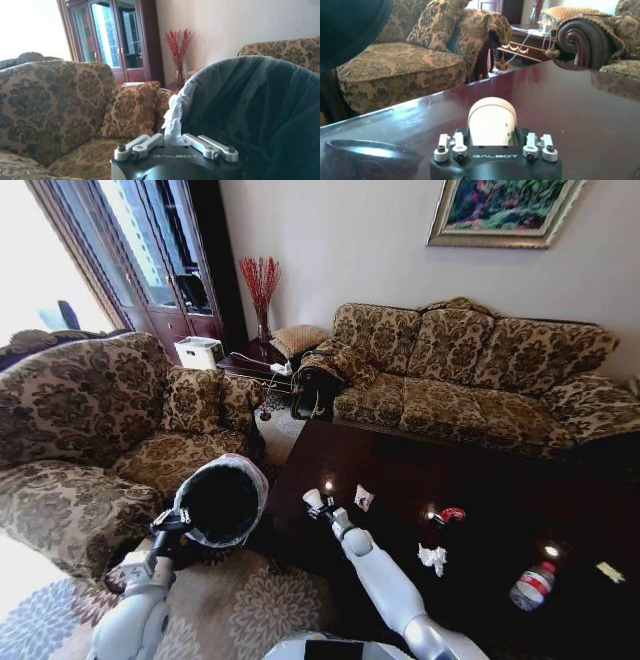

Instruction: Move to the front of the table and place the trash on the table into the trash bin.

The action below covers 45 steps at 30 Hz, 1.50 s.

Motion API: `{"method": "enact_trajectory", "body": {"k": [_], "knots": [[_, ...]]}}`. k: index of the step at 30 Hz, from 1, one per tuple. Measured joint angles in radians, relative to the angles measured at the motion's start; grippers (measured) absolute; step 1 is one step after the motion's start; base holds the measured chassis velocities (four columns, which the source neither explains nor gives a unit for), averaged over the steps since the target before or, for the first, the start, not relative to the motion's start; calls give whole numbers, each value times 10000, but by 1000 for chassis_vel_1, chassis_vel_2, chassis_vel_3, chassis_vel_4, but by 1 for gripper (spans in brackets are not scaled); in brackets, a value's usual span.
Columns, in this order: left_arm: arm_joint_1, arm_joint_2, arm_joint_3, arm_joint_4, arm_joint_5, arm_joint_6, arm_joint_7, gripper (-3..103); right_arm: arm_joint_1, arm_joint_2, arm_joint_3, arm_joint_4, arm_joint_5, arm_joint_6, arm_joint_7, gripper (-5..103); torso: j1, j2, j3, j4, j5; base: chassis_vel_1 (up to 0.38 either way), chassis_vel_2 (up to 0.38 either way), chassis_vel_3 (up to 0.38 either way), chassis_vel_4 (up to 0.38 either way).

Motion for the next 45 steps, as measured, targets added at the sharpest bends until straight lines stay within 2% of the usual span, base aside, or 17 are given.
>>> {"method": "enact_trajectory", "body": {"k": [4, 5, 7, 11, 13, 14, 19, 21, 22, 23, 24, 26, 27, 30, 33, 37, 45], "knots": [[-1, 19, -14, -16, -2, 4, -4, 1, 32, -8, 9, -32, -3, 11, -3, 42, -1, 1, -1, 1, 1, 0, 0, 0, 0], [1, 17, -14, -15, -2, 4, -6, 1, 31, -19, 10, -20, -3, 12, -4, 33, 0, 0, 0, 1, 1, 0, 0, 0, 0], [4, 14, -14, -16, -2, 4, -7, 1, 26, -28, 15, 0, -3, 11, -1, 33, 0, 0, 0, 2, 0, 0, 0, 0, 0], [9, 55, -2, -33, -53, 39, -12, 1, -175, -154, 83, 549, 28, -12, 173, 24, 1, -1, 2, 0, -1, 0, 0, 0, 0], [-35, 225, 49, -21, -207, 162, 1, 1, -394, -337, 154, 1458, 224, -122, 354, 20, 1, 0, 2, 1, 2, 0, 0, 0, 0], [-151, 464, 129, 78, -389, 325, 12, 1, -629, -600, 205, 2480, 543, -327, 557, 14, 0, 0, 1, 3, 2, 0, 0, 0, 0], [-647, 1119, 389, 354, -910, 726, 18, 1, -1033, -1398, 297, 4525, 1385, -836, 1005, 8, 0, 0, 1, 0, -3, 0, 0, 0, 0], [-986, 1664, 583, 491, -1424, 999, 28, 1, -1195, -1932, 391, 5695, 1845, -1063, 1179, 7, 0, 0, 1, -1, -2, 0, 0, 0, 0], [-1392, 2382, 808, 681, -1896, 1213, 30, 1, -1311, -2493, 468, 6792, 2379, -1331, 1316, 7, 0, 0, 1, -2, -1, 0, 0, 0, 0], [-1392, 2382, 808, 681, -1896, 1213, 30, 1, -1311, -2493, 468, 6792, 2379, -1331, 1316, 7, 0, 0, 1, -2, -1, 0, 0, 0, 0], [-1669, 2816, 972, 813, -2134, 1327, 71, 1, -1345, -2775, 516, 7383, 2680, -1476, 1376, 7, 1, 0, 1, -3, 4, 0, 0, 0, 0], [-2457, 3660, 1588, 1179, -2577, 1509, 131, 1, -1377, -3354, 602, 8560, 3333, -1735, 1421, 7, 0, 0, 1, 2, 3, 0, 0, 0, 0], [-2457, 3660, 1588, 1179, -2577, 1509, 131, 1, -1377, -3354, 602, 8560, 3333, -1735, 1421, 7, 0, 0, 1, 2, 3, 0, 0, 0, 0], [-3859, 4616, 3224, 1839, -3148, 1590, 399, 1, -1384, -4033, 634, 10131, 4609, -2103, 1412, 7, 1, 0, 2, -2, -4, 0, 0, 0, 0], [-4415, 4849, 3965, 2200, -3237, 1502, 585, 1, -1378, -4078, 573, 10388, 4878, -2058, 1384, 7, 0, 0, 1, -4, -3, 0, 0, 0, 0], [-6254, 5185, 6024, 3086, -3354, 1337, 732, 1, -1383, -3871, 154, 10469, 5016, -1916, 1156, 7, 3, -1, 2, 2, 2, 0, 0, 0, 0], [-7741, 5286, 7917, 3427, -3572, 1452, 700, 1, -1964, -3792, -788, 10961, 4667, -2180, 867, 7, -1, -1, 1, -1, 1, 0, 0, 0, 0]]}}
